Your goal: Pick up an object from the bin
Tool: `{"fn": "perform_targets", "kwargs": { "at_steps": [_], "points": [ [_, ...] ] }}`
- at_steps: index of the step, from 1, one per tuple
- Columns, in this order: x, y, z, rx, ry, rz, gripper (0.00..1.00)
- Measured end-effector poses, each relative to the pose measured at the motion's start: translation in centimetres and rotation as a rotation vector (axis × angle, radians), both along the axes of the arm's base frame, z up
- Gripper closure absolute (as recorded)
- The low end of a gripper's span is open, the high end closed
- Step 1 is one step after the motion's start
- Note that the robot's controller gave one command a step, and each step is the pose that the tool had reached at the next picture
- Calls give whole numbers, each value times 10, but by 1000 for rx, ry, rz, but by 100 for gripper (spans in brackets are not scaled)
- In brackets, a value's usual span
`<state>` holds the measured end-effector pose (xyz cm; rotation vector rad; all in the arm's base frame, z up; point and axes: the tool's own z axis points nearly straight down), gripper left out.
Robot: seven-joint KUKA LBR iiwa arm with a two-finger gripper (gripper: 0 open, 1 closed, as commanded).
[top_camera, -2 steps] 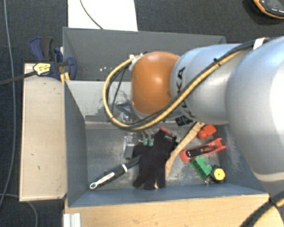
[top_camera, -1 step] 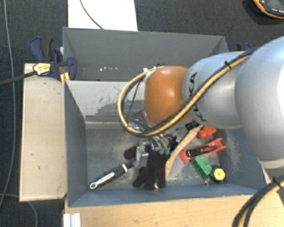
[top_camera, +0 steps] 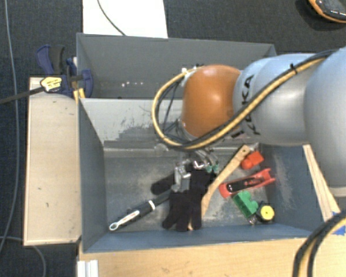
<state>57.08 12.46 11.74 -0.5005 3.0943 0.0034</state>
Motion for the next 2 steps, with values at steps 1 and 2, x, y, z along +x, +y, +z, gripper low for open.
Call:
{"fn": "perform_targets", "kwargs": {
  "at_steps": [1,2],
  "points": [
    [-52,-88,-42,-5,9,16,0],
    [-38,-68,-46,4,-9,143,100]
  ]
}}
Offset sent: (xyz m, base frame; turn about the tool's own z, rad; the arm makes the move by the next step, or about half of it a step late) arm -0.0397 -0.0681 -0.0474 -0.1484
